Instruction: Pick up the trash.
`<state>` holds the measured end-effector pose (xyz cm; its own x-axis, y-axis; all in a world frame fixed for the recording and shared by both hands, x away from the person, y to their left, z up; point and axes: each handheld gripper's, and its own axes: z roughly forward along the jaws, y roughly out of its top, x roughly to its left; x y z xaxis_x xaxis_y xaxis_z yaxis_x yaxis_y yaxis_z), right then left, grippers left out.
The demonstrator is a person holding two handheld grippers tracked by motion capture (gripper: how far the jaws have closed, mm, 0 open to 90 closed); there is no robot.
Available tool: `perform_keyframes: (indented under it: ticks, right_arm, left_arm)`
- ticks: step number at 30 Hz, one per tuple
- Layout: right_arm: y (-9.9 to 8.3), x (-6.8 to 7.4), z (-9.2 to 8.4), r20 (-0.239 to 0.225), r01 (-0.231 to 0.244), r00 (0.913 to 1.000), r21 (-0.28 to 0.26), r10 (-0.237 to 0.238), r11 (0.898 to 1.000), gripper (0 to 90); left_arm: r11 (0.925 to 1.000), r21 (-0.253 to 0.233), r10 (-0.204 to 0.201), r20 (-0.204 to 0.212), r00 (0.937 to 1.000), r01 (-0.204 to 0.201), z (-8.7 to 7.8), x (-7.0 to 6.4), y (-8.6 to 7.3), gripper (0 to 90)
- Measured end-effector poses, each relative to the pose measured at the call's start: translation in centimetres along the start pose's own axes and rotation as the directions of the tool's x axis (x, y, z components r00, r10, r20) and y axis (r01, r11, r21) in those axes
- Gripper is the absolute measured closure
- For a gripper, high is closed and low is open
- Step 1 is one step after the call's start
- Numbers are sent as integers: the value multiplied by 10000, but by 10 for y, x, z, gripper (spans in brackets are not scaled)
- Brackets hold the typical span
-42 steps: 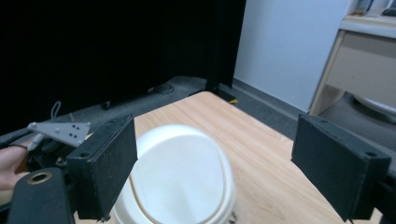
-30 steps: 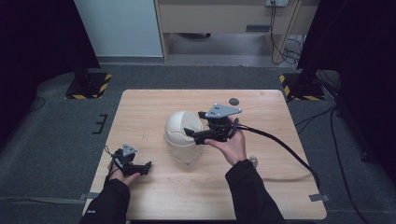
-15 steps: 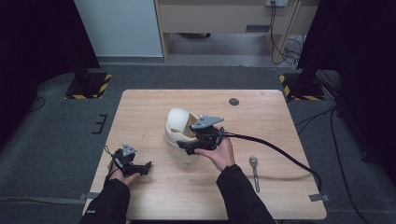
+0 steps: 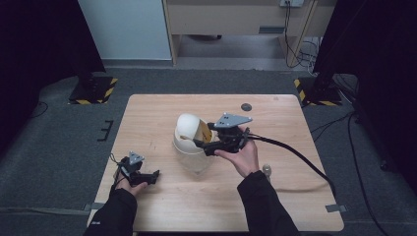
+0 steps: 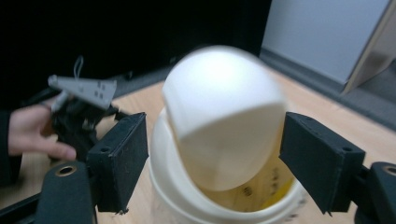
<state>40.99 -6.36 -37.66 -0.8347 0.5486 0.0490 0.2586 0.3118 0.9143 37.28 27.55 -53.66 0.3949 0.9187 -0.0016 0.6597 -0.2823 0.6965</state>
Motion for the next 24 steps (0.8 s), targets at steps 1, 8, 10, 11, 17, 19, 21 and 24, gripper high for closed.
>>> perform_keyframes:
  ticks: [1,8,10,11,17,19,21,24]
  right_arm:
    - [5,-2,-8,113,-19,9999,-221,22,9998,237]
    - [20,-21,-56,1093,-223,9933,-1431,382,9894,252]
    - [17,-28,-72,1427,-368,9879,-1636,606,9858,253]
    - [15,-31,-78,1601,-442,9846,-1636,708,9855,249]
    - [-13,-47,-107,2570,-658,9622,-1021,902,9926,229]
    - [-25,-51,-115,2692,-841,9573,-880,1049,9926,228]
    - [-37,-55,-121,2797,-1012,9526,-797,1197,9917,216]
    - [-47,-57,-126,2919,-1074,9483,-734,1243,9915,218]
  left_arm:
    - [10000,-8,-9,-2,10000,9,0,0,0,0]
    - [10000,-9,-10,-2,10000,10,0,0,0,0]
    - [10000,-9,-8,-2,10000,8,0,0,0,0]
    - [10000,-8,-8,-3,10000,8,0,0,0,0]
    - [10000,-4,-1,-2,10000,1,0,0,0,0]
    - [10000,-3,-2,-1,10000,2,0,0,0,0]
    - [10000,-5,-2,-3,10000,2,0,0,0,0]
    - [10000,-8,-4,-3,10000,4,0,0,0,0]
